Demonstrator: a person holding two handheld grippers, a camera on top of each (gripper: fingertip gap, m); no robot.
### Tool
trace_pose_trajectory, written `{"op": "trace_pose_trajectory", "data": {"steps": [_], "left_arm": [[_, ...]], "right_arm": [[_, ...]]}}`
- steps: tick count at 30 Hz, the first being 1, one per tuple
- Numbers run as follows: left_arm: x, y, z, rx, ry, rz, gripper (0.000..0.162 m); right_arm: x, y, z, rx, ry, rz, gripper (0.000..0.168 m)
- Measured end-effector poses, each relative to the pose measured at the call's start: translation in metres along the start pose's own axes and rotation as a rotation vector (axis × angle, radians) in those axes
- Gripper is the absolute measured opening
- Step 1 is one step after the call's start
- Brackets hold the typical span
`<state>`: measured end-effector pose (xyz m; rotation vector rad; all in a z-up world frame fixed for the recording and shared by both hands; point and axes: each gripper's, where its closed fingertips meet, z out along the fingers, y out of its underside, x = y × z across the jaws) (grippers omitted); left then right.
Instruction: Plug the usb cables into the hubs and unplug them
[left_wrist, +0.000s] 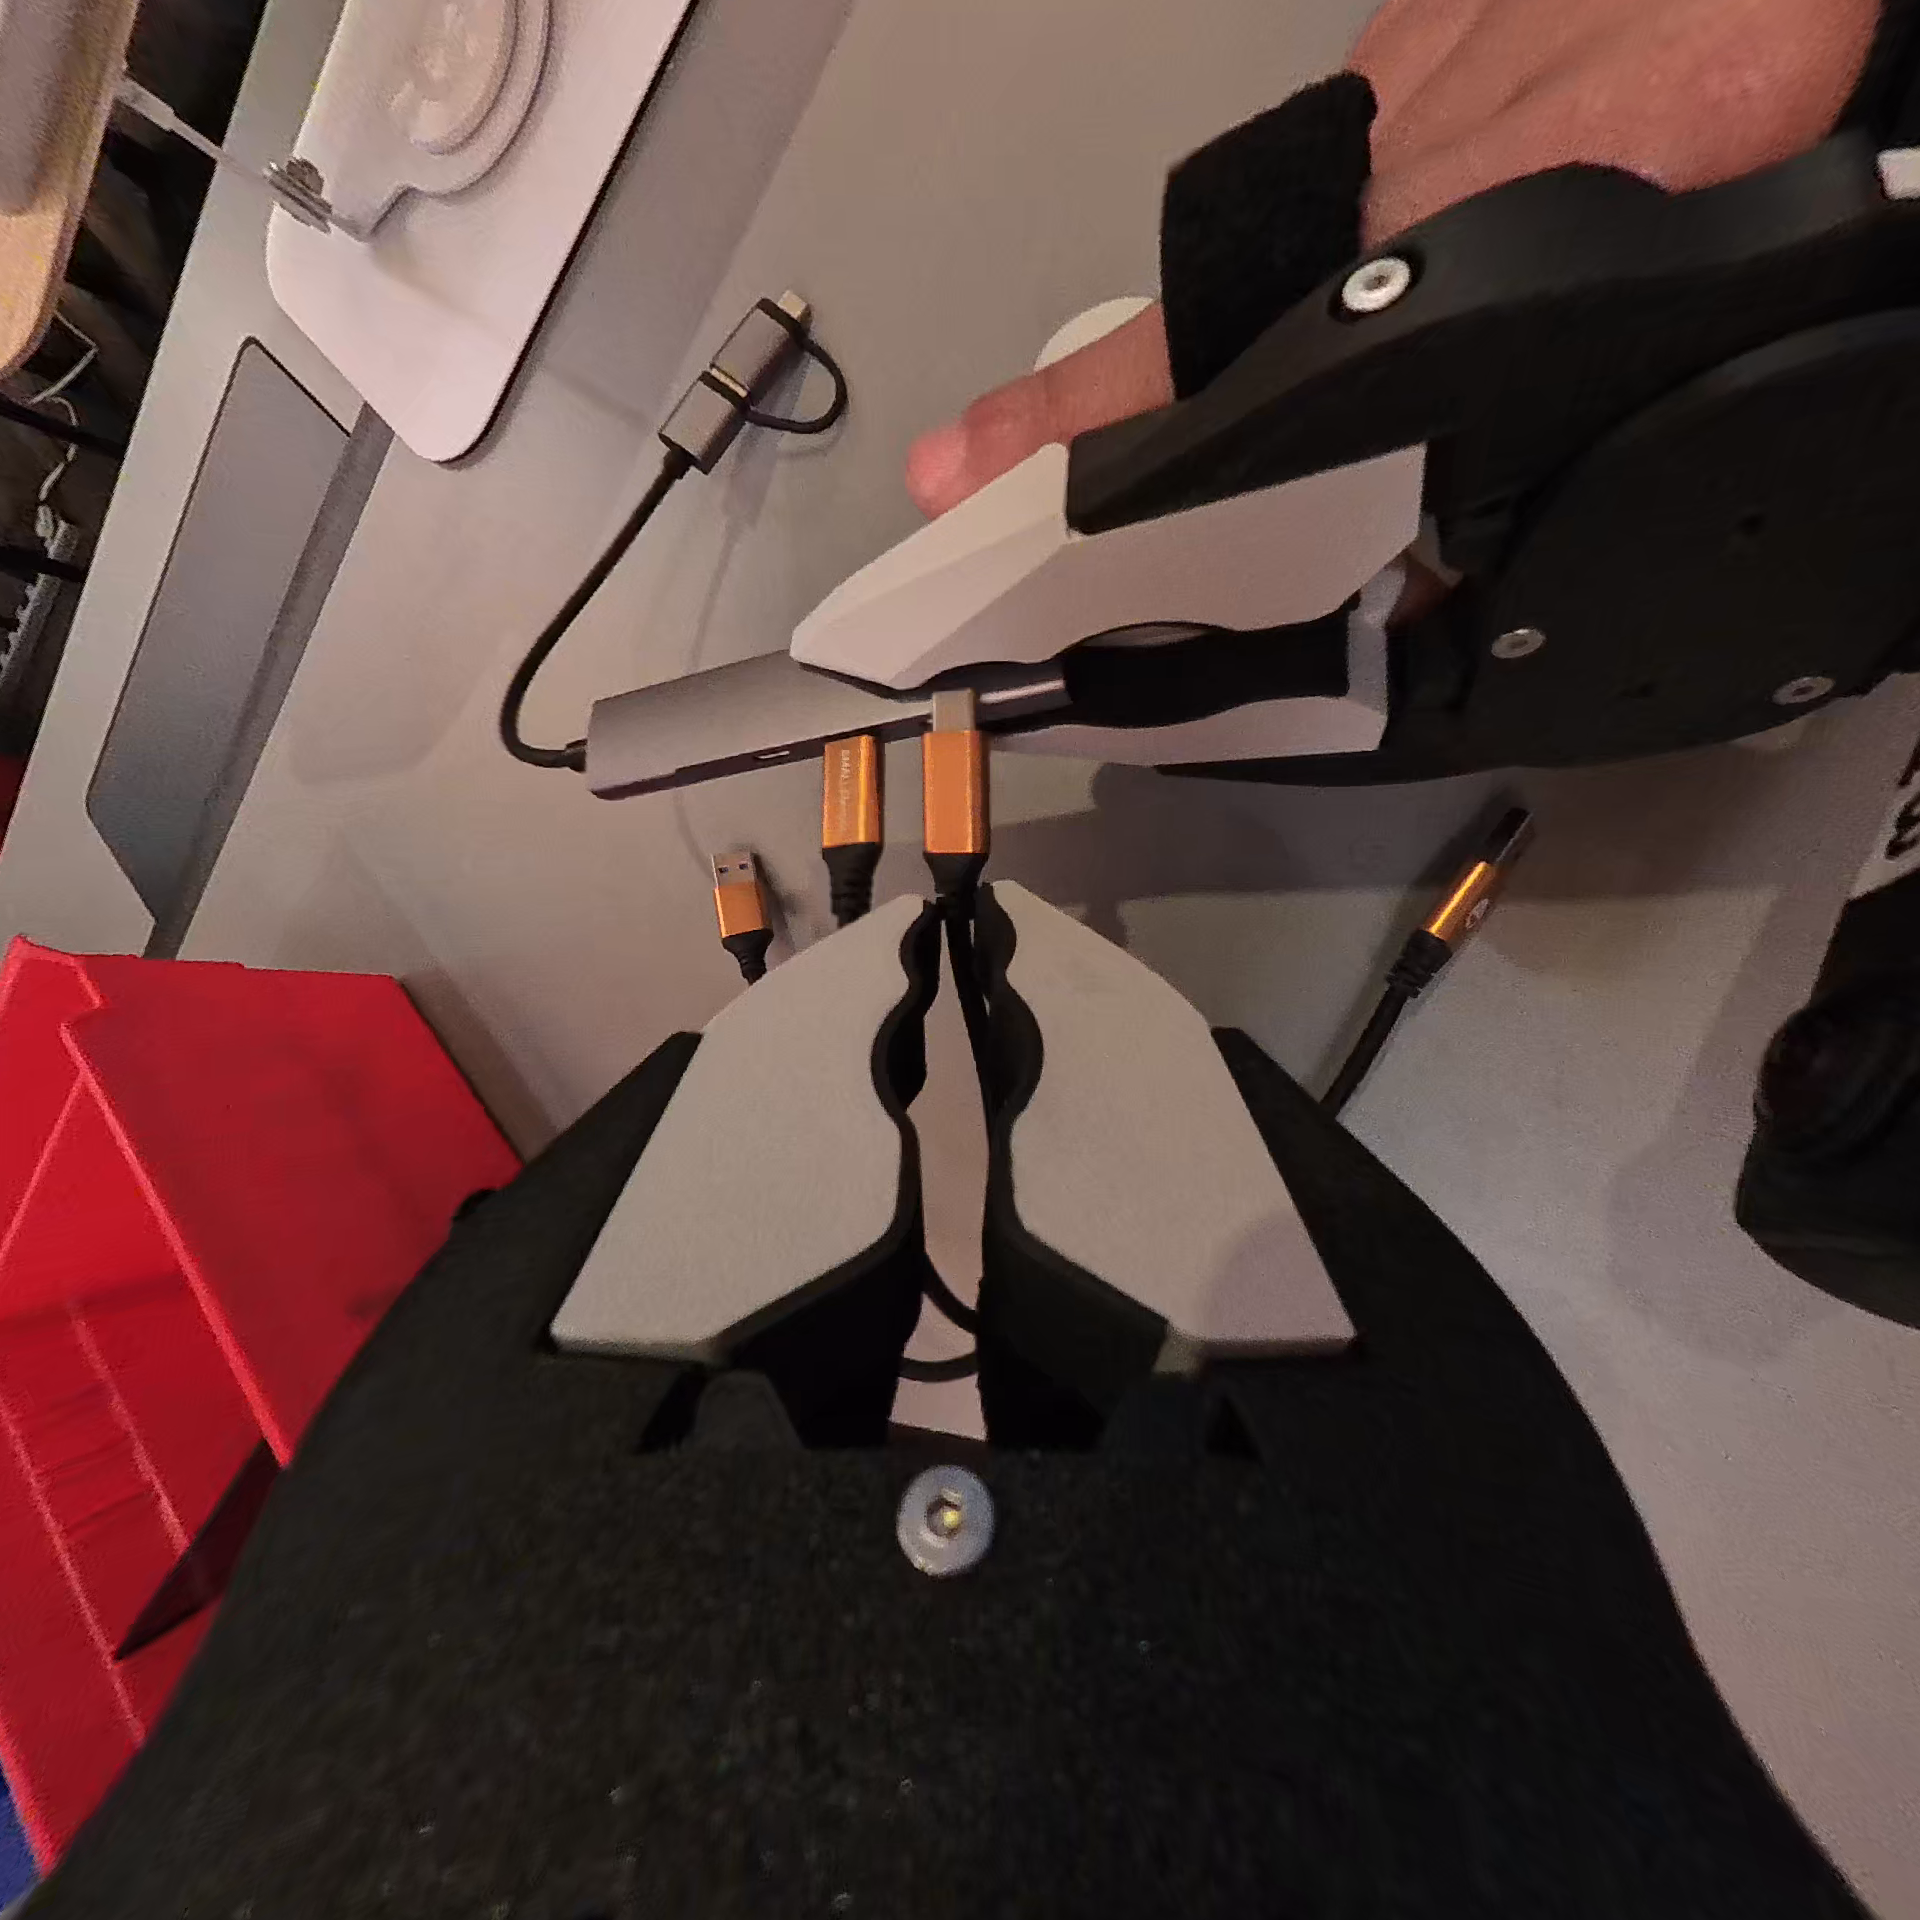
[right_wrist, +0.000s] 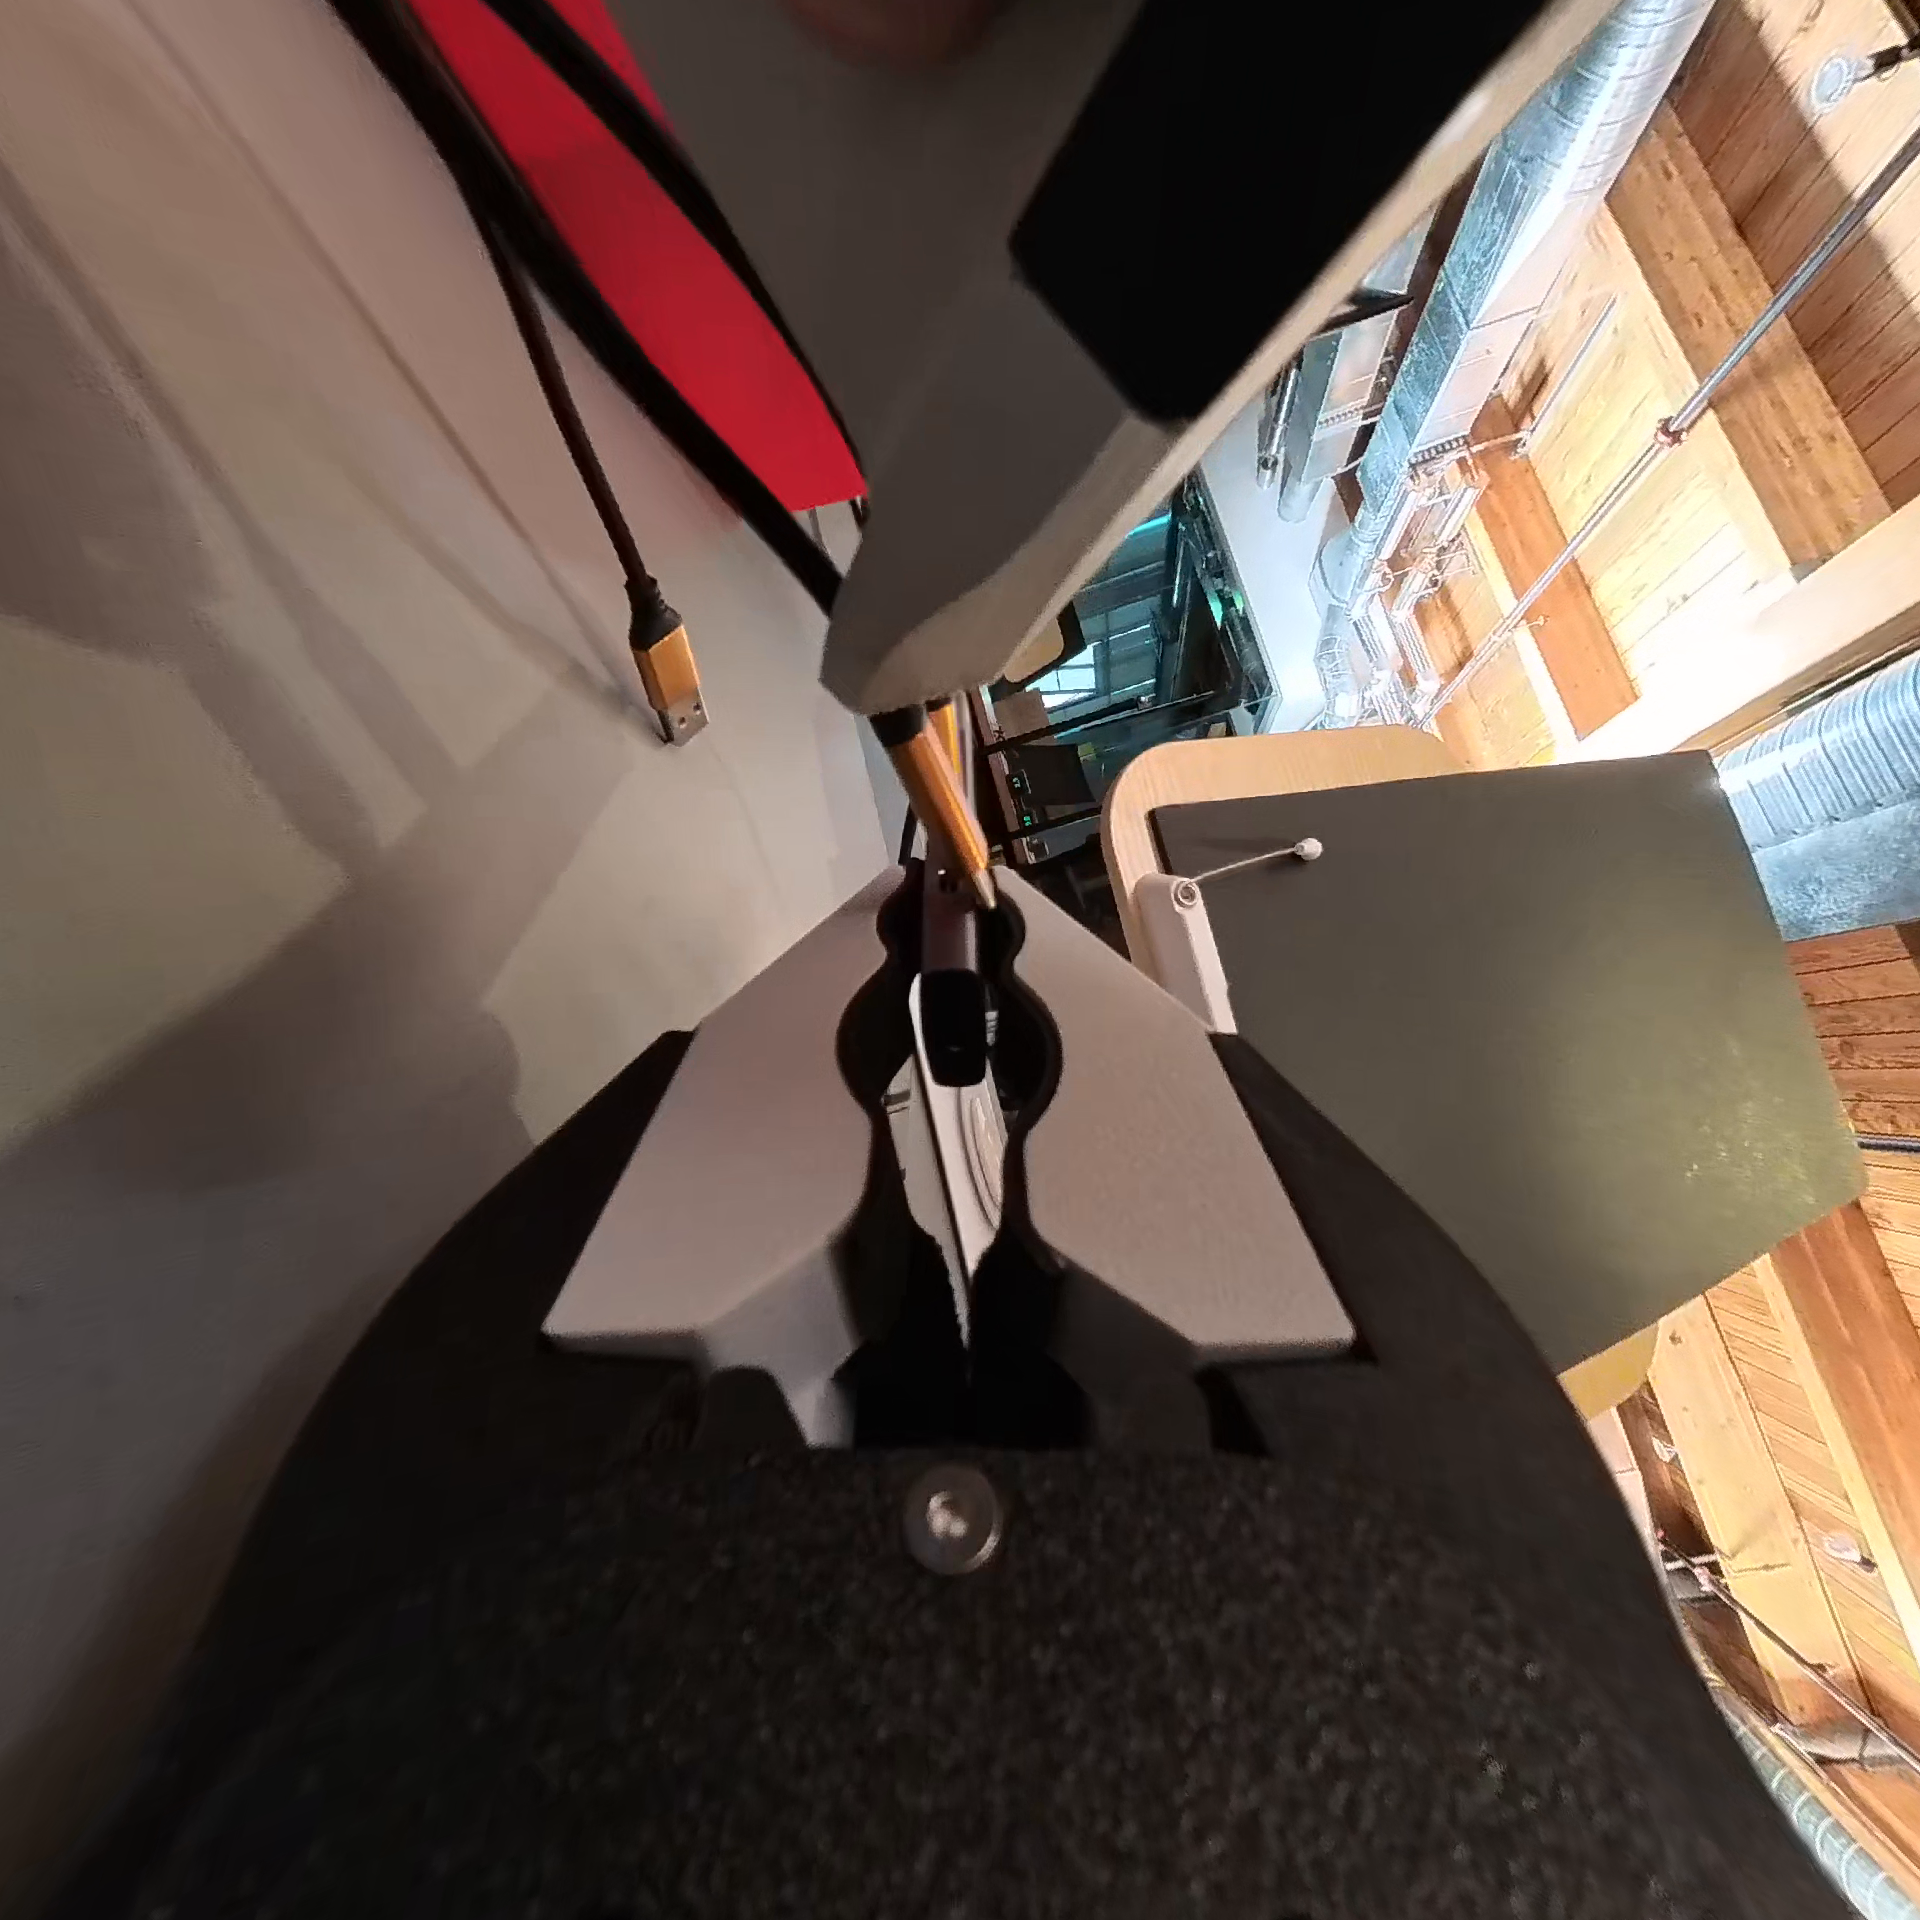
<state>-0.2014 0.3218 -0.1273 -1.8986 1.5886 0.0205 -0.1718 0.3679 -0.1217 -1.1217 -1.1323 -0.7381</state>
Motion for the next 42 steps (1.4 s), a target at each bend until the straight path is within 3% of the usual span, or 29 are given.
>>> {"op": "trace_pose_trajectory", "data": {"steps": [23, 33, 42], "left_arm": [[-0.001, 0.008, 0.007, -0.044, 0.010, -0.004, 0.006], [-0.002, -0.009, 0.000, 0.082, 0.050, -0.100, 0.006], [-0.020, -0.003, 0.001, 0.079, -0.015, -0.107, 0.006]], "right_arm": [[-0.004, 0.002, 0.002, -0.013, -0.013, -0.031, 0.006], [-0.002, 0.006, 0.002, -0.049, -0.020, 0.007, 0.006], [0.003, 0.001, -0.002, 0.012, 0.001, 0.004, 0.013]]}}
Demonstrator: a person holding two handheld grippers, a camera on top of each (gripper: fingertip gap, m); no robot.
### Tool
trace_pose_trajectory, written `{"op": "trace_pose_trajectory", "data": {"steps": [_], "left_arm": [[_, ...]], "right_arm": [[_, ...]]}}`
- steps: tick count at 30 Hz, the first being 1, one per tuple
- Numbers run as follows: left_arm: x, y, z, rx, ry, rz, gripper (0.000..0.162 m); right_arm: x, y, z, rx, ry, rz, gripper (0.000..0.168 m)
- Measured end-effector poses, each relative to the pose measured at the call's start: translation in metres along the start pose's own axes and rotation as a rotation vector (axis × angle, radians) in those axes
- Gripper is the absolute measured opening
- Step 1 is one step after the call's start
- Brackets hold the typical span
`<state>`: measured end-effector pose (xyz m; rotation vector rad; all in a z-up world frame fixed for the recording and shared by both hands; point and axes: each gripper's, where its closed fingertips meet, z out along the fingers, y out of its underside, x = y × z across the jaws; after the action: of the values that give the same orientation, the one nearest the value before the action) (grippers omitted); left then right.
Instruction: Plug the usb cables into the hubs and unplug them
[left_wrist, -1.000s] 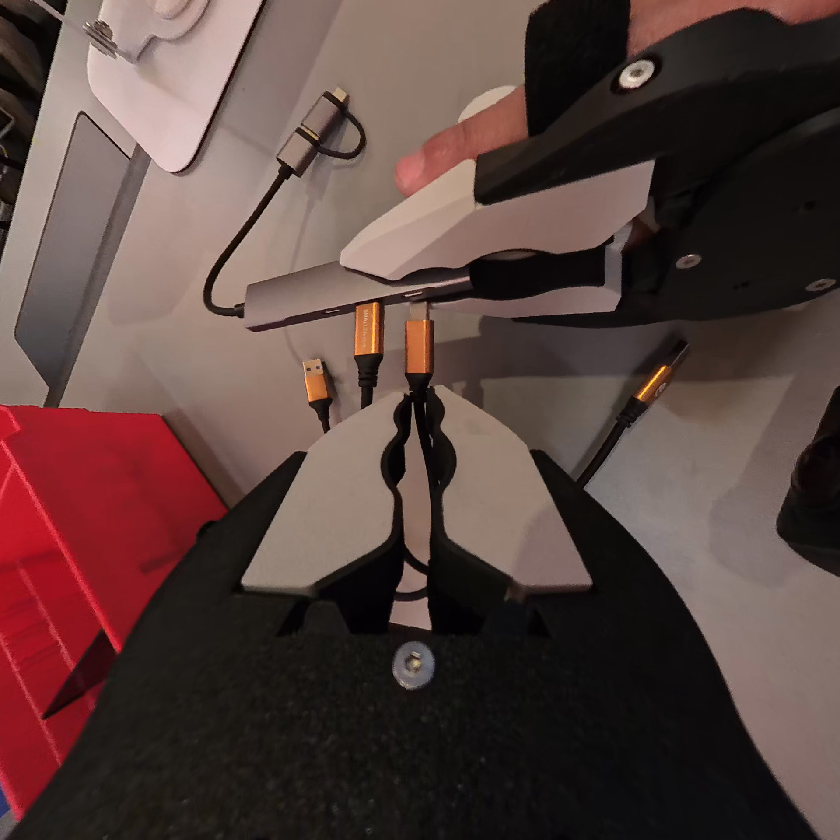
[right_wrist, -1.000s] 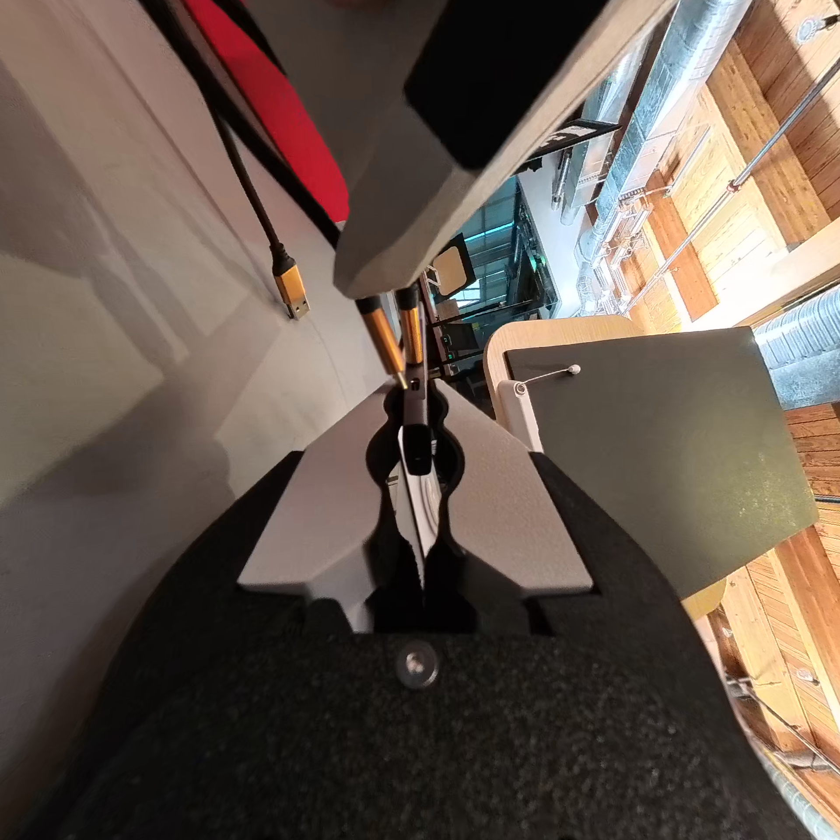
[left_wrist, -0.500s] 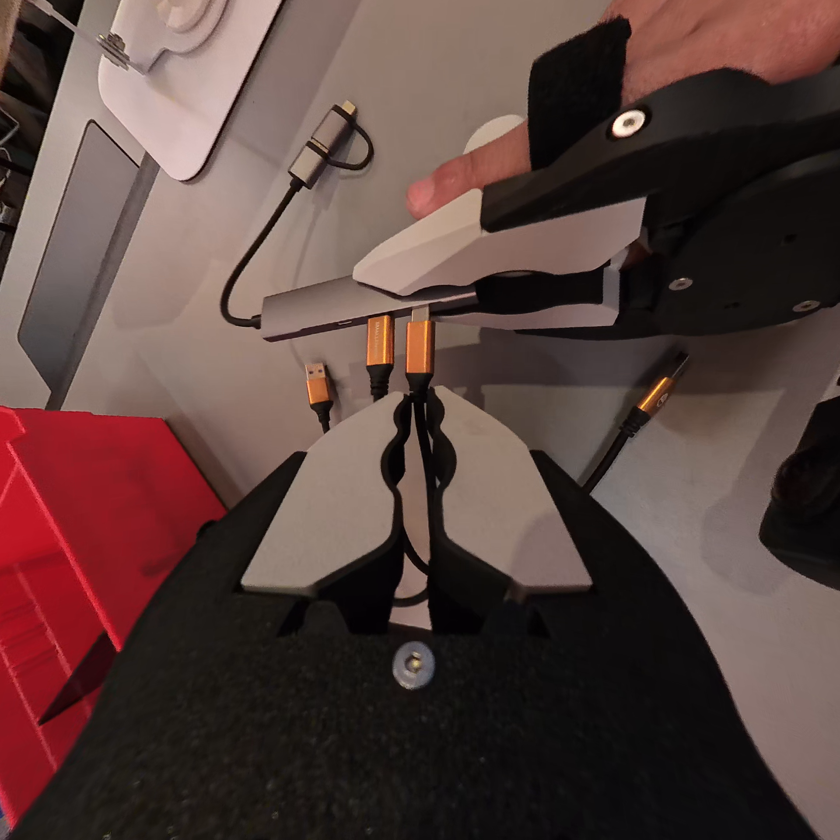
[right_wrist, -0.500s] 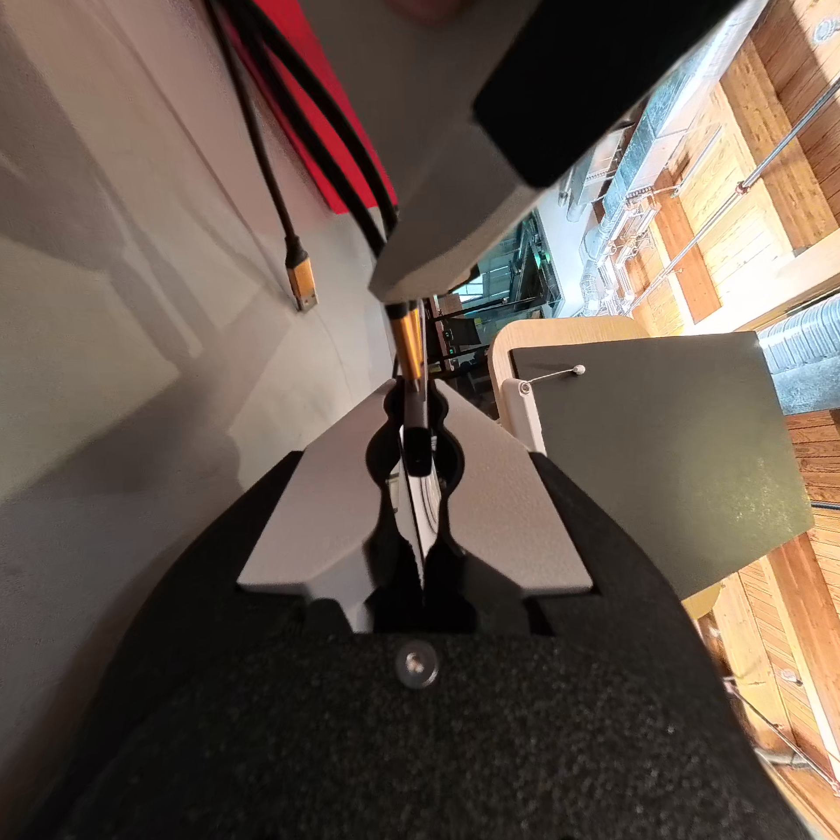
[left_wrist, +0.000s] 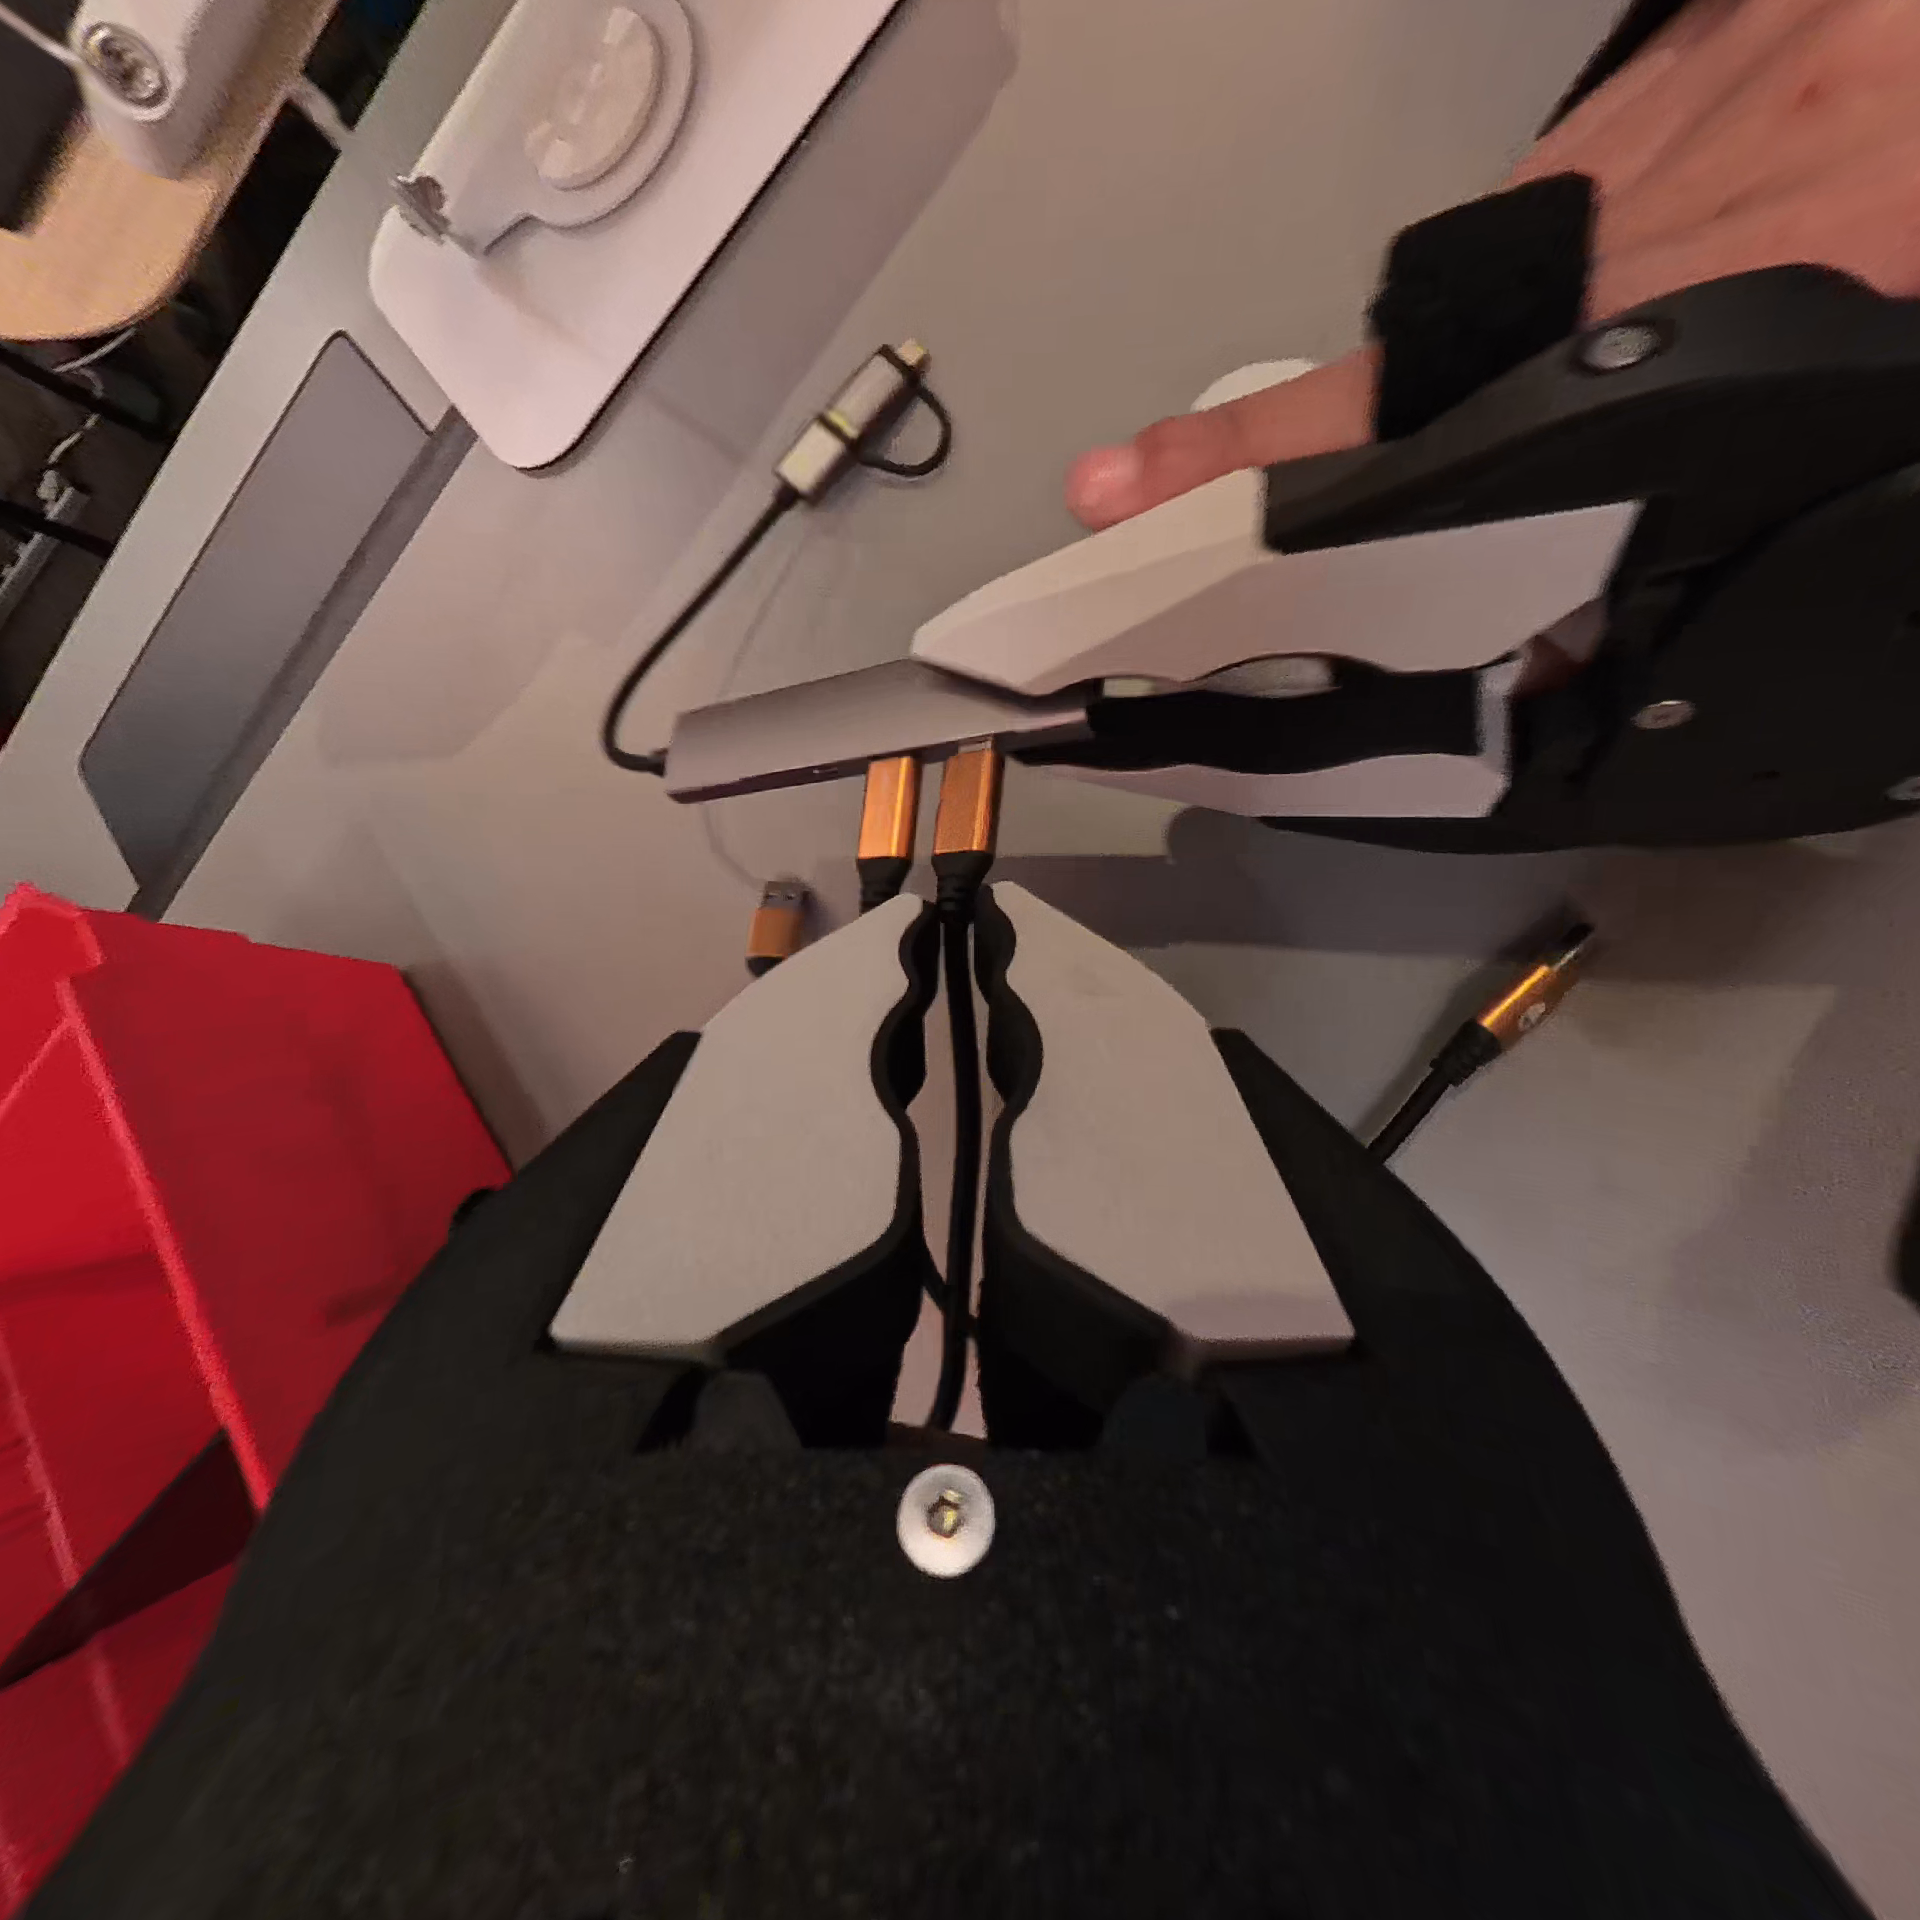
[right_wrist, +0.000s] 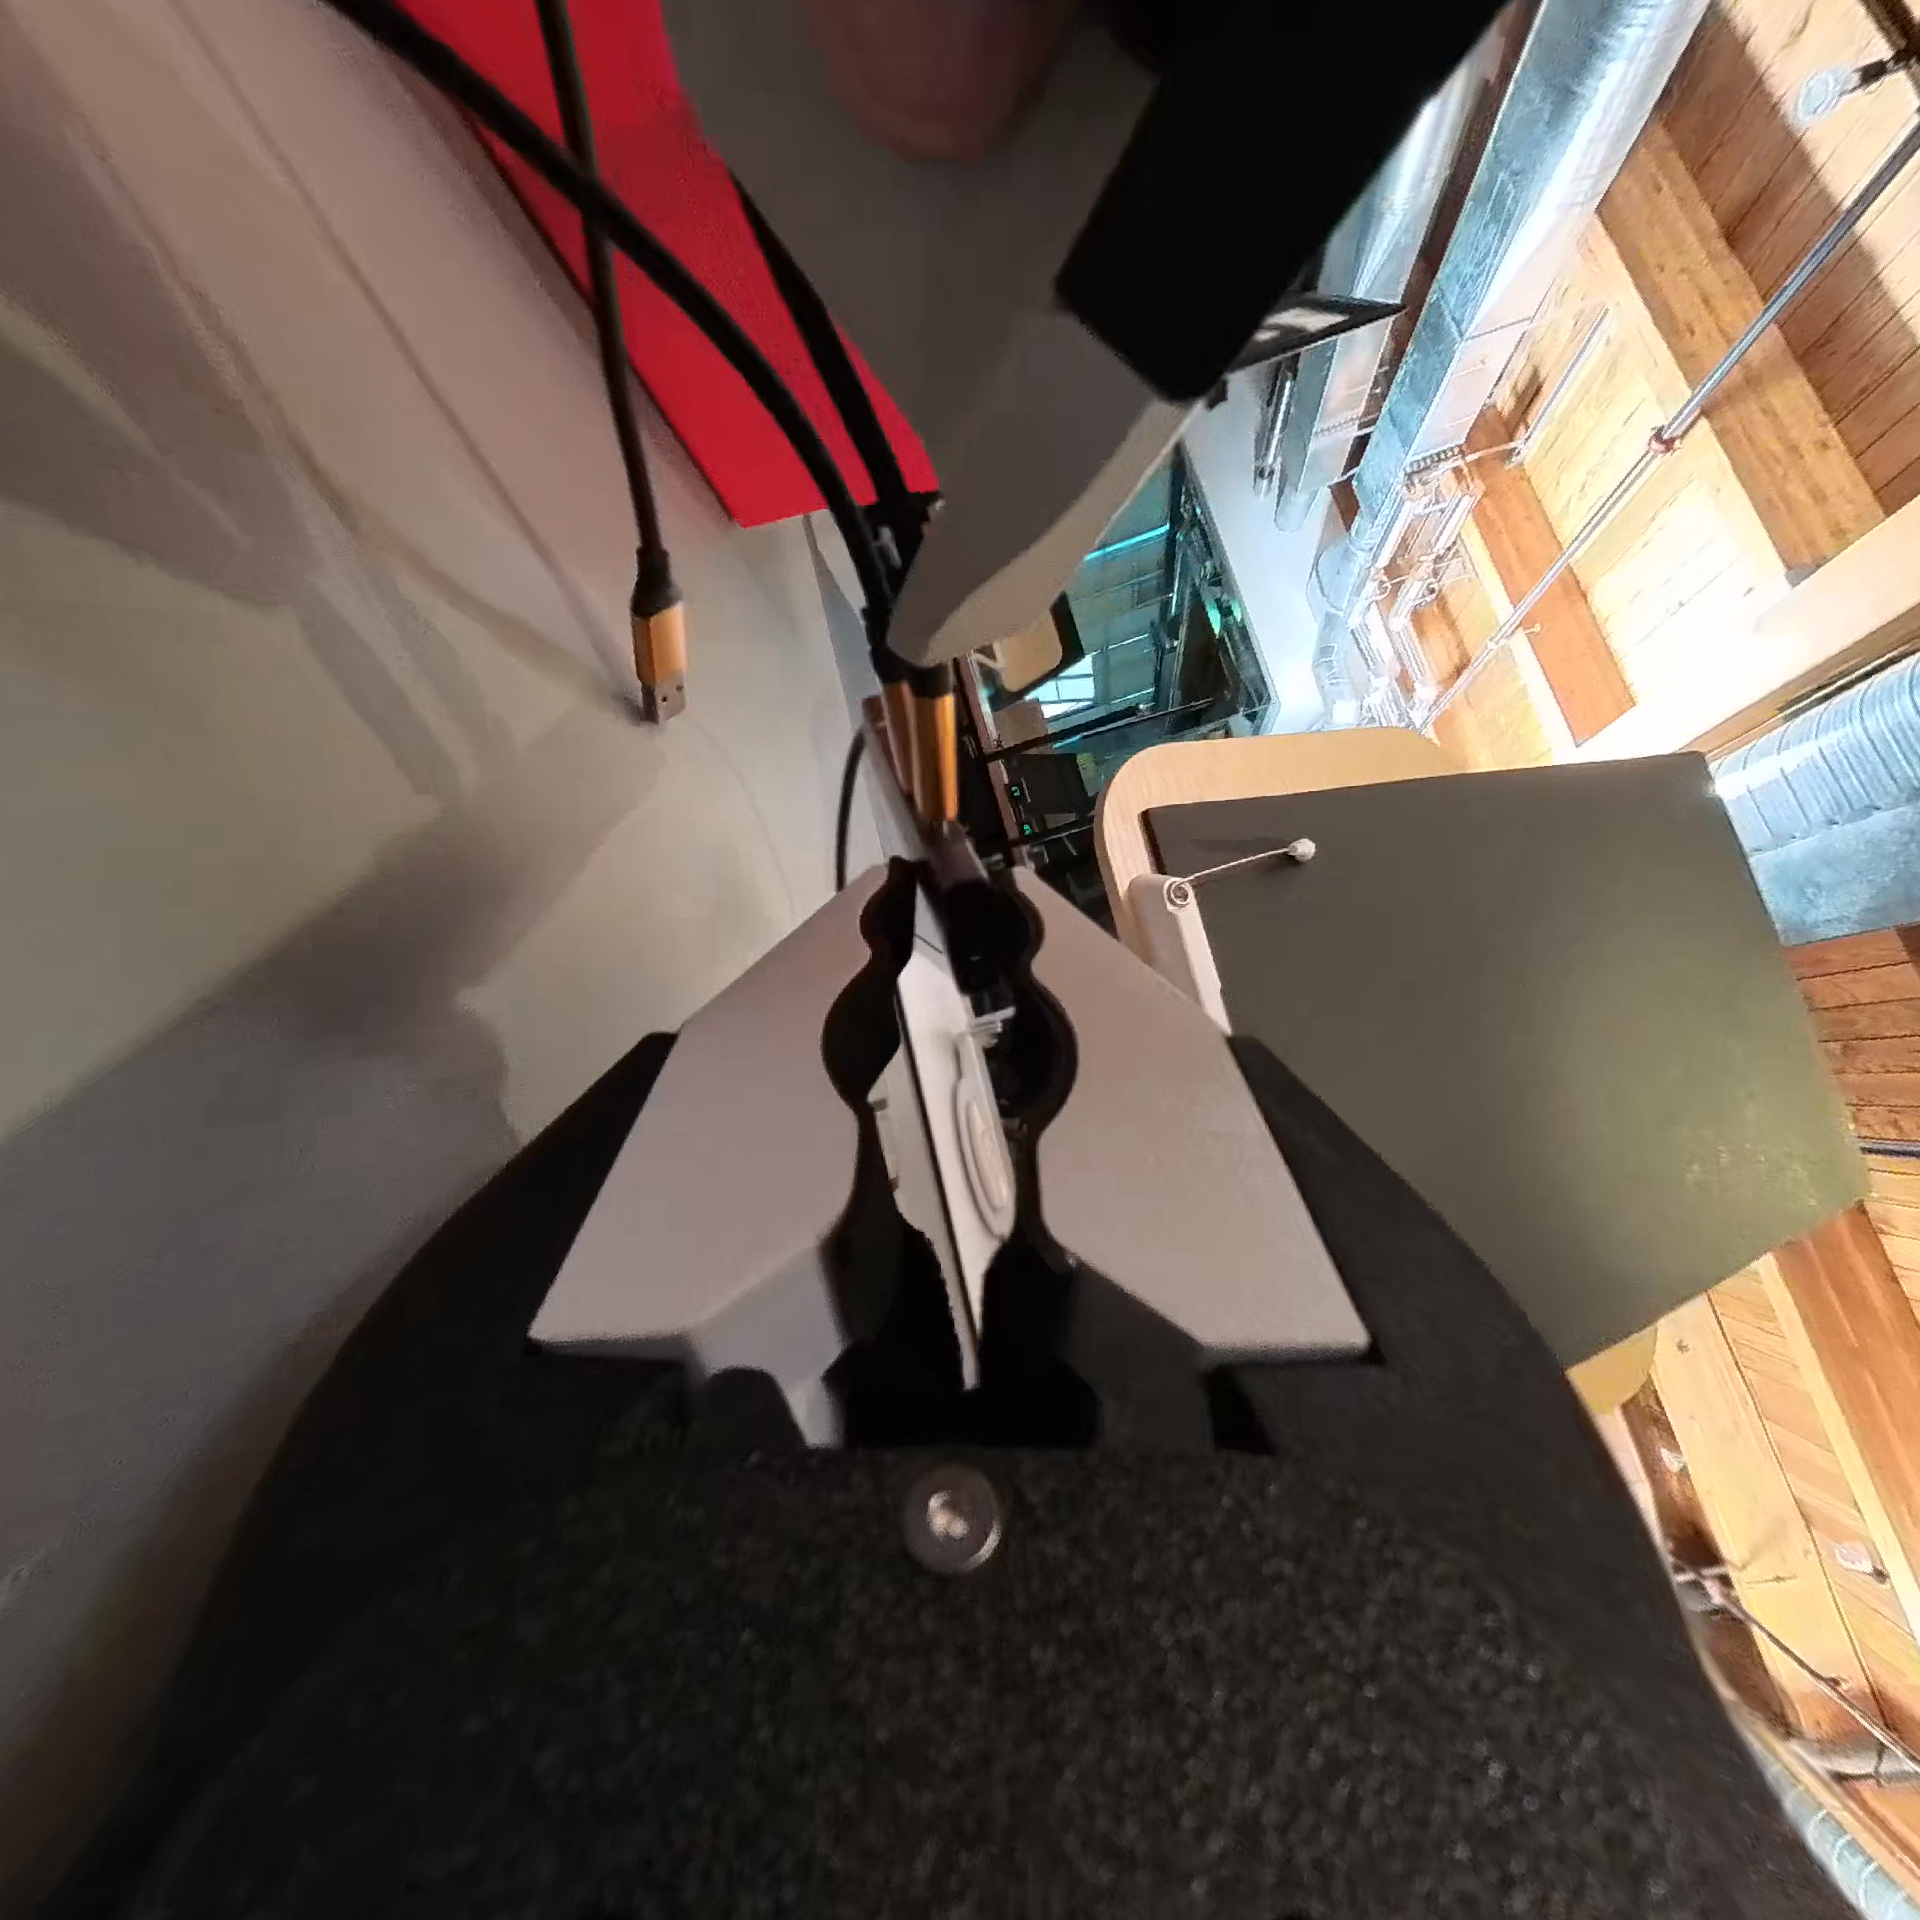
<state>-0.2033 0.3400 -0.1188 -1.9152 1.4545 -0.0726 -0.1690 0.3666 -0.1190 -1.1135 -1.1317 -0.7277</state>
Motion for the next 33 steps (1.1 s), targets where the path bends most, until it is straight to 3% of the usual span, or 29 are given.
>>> {"op": "trace_pose_trajectory", "data": {"steps": [19, 33], "left_arm": [[0.0003, -0.0031, -0.0101, 0.109, 0.140, -0.056, 0.006], [-0.0016, -0.0071, -0.0081, 0.161, 0.113, -0.064, 0.006]], "right_arm": [[0.0011, -0.0083, -0.0055, 0.053, -0.024, 0.004, 0.006], [0.0013, -0.0065, -0.0047, 0.024, -0.022, 0.013, 0.006]]}}
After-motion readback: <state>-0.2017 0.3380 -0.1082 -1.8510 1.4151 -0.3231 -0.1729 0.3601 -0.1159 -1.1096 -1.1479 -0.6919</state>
